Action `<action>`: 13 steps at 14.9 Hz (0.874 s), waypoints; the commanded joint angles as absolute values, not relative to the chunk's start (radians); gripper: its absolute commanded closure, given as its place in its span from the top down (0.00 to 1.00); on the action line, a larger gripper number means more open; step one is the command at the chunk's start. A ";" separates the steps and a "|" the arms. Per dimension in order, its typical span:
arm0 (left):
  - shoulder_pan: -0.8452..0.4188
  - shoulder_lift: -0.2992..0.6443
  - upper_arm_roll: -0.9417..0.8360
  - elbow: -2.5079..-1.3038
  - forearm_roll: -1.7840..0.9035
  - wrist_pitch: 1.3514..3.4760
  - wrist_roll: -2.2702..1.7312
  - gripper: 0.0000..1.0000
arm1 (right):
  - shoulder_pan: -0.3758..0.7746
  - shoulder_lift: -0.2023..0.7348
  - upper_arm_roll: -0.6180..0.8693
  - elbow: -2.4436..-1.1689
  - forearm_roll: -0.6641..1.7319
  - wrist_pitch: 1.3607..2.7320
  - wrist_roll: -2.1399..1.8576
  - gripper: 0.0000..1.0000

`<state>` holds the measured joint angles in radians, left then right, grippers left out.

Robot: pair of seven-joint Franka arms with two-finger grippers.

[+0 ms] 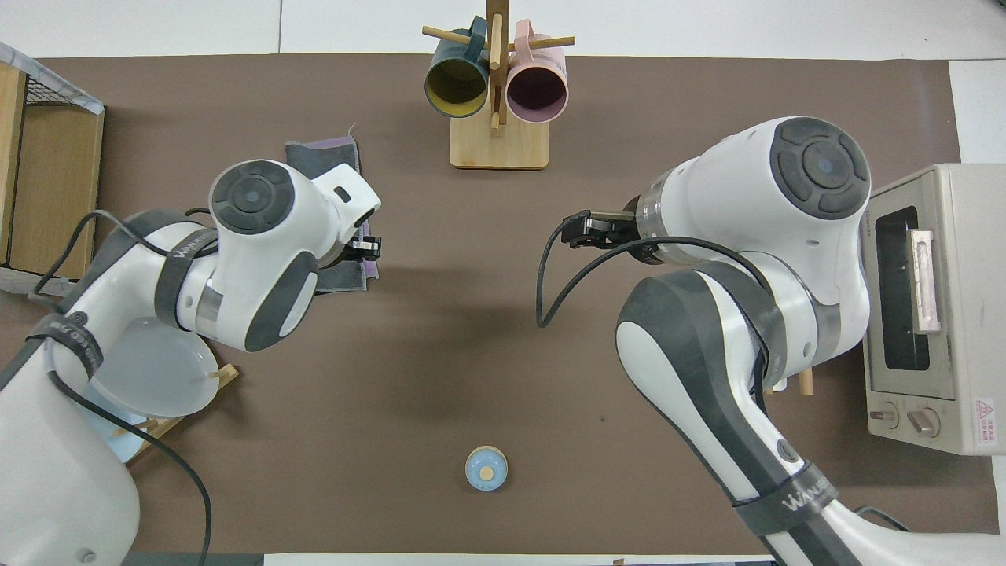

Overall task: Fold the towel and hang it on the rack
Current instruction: 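Lift and fold the towel over itself with the left gripper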

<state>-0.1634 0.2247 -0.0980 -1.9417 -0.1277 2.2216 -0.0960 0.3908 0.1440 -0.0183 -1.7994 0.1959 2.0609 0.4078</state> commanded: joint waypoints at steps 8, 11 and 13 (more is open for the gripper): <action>-0.081 0.299 -0.103 -2.056 -0.449 2.395 0.271 0.91 | 0.393 0.117 -0.015 -1.839 0.219 2.086 0.463 1.00; -0.083 0.302 -0.103 -2.066 -0.449 2.399 0.275 0.83 | 0.393 0.117 -0.015 -1.842 0.219 2.094 0.471 1.00; -0.087 0.302 -0.101 -2.068 -0.449 2.402 0.275 0.59 | 0.394 0.117 -0.014 -1.845 0.219 2.103 0.474 1.00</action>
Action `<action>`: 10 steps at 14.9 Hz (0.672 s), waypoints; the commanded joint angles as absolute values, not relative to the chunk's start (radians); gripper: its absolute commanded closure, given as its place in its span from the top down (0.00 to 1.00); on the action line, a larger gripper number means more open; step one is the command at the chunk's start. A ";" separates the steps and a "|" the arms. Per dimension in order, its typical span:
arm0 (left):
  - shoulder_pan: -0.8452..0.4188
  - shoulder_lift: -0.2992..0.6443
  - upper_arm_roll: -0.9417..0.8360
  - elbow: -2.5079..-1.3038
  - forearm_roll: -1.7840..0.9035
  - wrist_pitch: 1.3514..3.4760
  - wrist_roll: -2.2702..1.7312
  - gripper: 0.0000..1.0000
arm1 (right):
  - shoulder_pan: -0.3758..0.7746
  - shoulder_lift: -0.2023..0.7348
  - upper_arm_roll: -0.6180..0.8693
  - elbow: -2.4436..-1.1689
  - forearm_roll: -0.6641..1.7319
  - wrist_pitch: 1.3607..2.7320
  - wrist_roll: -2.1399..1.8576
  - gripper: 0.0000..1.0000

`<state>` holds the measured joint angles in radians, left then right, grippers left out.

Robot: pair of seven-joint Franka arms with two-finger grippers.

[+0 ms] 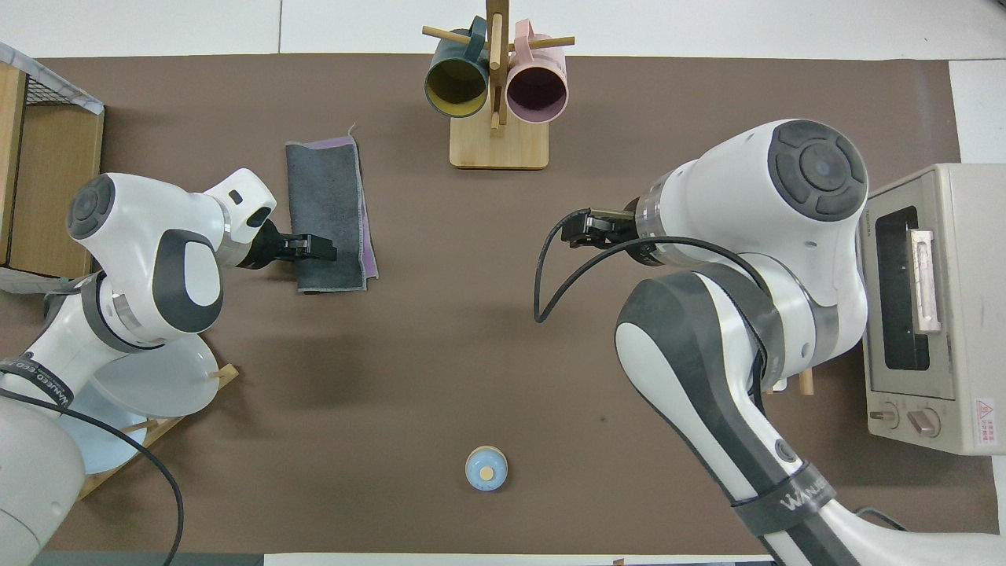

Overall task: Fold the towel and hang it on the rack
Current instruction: 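Lift and fold the towel over itself with the left gripper, then lift the folded towel with the left gripper while the right gripper approaches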

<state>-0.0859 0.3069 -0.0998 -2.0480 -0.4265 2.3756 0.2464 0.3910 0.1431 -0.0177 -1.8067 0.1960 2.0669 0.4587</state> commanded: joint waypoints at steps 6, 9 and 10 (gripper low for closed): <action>-0.078 0.301 -0.100 -2.083 -0.449 2.401 0.272 0.00 | 0.393 0.117 -0.003 -1.847 0.265 2.108 0.485 1.00; -0.066 0.298 -0.100 -2.065 -0.449 2.382 0.250 0.00 | 0.393 0.117 -0.003 -1.847 0.285 2.121 0.509 1.00; -0.063 0.293 -0.100 -2.050 -0.449 2.359 0.229 0.00 | 0.393 0.115 -0.002 -1.859 0.308 2.140 0.547 1.00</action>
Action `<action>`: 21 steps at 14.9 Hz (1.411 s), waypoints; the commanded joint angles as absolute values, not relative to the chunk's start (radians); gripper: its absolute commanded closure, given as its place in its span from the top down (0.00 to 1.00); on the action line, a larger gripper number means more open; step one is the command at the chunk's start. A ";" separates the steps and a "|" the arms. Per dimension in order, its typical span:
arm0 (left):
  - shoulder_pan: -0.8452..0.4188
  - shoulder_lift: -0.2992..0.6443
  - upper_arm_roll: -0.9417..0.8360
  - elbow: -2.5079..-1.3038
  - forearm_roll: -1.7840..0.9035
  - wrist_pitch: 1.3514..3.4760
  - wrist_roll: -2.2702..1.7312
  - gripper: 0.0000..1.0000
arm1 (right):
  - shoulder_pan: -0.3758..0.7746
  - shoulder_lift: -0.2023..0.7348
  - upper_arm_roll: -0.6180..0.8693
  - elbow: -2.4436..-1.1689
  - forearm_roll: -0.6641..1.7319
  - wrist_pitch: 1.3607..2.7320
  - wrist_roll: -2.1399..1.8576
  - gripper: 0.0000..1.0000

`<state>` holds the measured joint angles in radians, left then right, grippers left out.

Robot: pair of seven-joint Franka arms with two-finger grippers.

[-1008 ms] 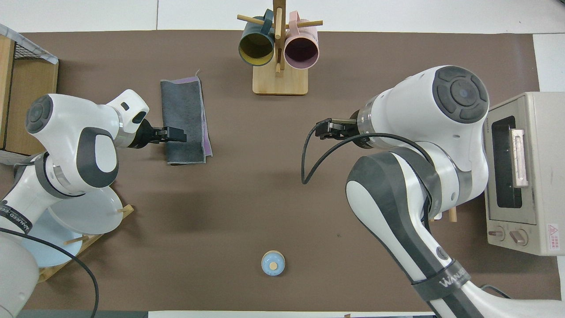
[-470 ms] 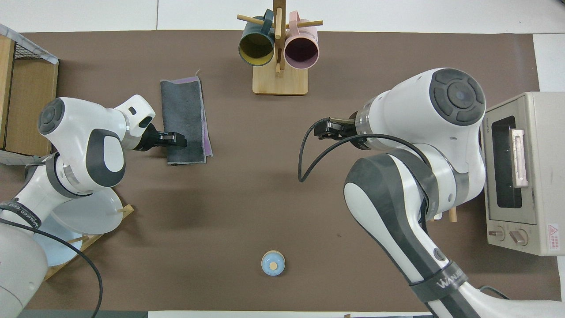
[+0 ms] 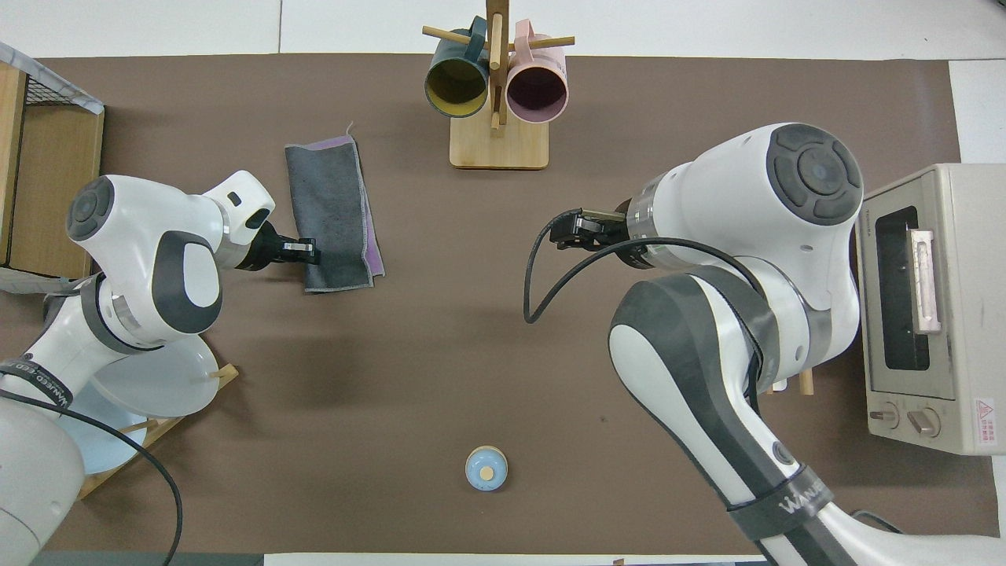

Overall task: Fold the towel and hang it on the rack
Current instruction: 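Lift the folded towel with the left gripper while the right gripper approaches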

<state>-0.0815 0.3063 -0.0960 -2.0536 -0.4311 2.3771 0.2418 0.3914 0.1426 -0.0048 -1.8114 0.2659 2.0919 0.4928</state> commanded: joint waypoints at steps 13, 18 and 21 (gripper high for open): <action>-0.127 0.127 -0.159 -1.799 -0.413 2.031 -0.820 0.00 | 0.393 0.118 0.000 -1.875 0.647 2.285 0.898 1.00; -0.130 0.060 -0.233 -1.789 -0.428 2.051 -1.300 0.00 | 0.448 0.124 0.002 -1.873 0.854 2.396 1.197 1.00; -0.140 0.032 -0.253 -1.793 -0.462 2.083 -1.542 0.00 | 0.457 0.123 0.002 -1.871 0.949 2.395 1.325 1.00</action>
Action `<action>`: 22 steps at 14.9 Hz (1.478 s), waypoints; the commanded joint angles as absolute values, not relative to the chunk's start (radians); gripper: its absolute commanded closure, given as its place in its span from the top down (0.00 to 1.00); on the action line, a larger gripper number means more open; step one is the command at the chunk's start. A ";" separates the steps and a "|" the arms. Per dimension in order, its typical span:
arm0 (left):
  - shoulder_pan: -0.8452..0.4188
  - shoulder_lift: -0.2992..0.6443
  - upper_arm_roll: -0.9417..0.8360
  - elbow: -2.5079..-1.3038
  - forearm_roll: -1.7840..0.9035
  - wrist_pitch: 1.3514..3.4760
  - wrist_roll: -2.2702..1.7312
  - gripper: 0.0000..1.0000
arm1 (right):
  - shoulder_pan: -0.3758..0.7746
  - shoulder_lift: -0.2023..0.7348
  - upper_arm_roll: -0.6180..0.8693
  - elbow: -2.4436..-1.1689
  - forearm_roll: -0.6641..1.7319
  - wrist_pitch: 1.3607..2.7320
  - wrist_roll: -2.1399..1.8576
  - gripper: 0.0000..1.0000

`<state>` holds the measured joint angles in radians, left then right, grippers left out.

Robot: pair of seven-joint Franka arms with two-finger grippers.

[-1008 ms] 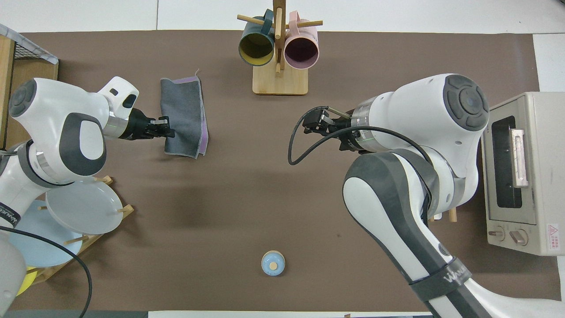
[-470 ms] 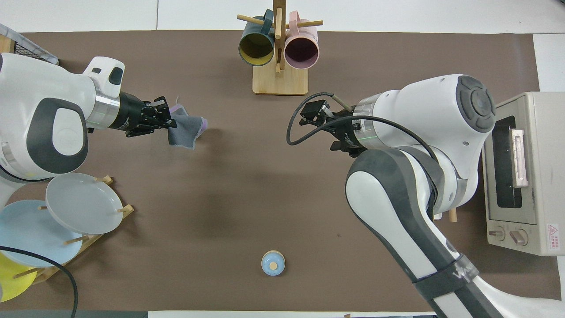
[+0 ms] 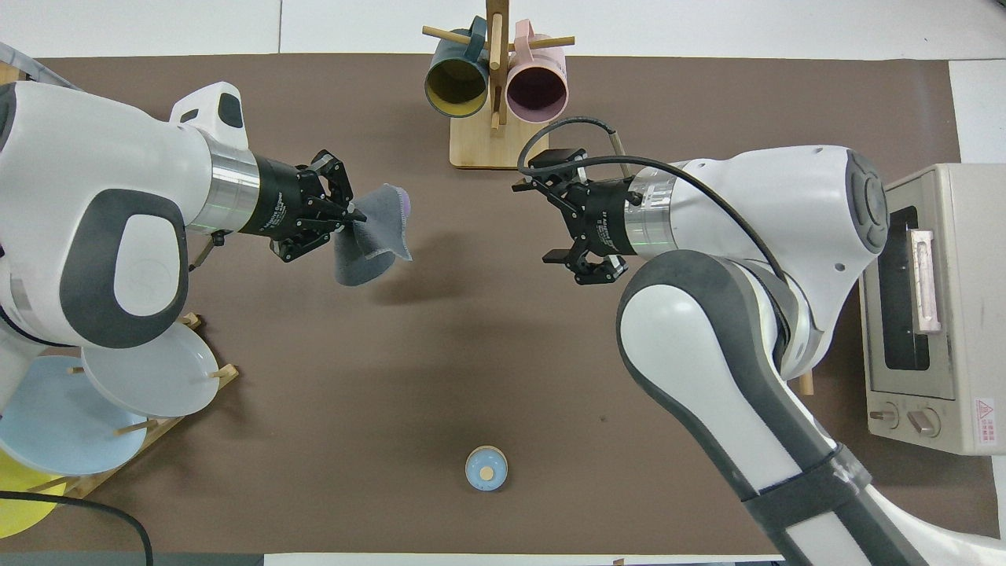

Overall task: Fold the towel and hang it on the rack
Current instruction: 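Lift the folded towel with the left gripper while the right gripper approaches, then grasp the towel with the right gripper beside the left gripper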

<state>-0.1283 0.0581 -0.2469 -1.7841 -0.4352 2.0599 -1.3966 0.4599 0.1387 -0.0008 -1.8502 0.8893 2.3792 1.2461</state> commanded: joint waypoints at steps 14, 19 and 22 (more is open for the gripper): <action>-0.212 0.005 -0.261 -1.838 -0.486 2.246 -1.927 0.00 | 0.594 0.143 0.009 -1.867 0.988 2.595 1.501 1.00; -0.215 -0.002 -0.261 -1.838 -0.485 2.240 -1.956 0.00 | 0.603 0.178 0.011 -1.859 0.986 2.628 1.456 1.00; -0.218 -0.003 -0.261 -1.839 -0.485 2.235 -1.959 0.00 | 0.598 0.183 0.011 -1.861 0.988 2.634 1.430 0.60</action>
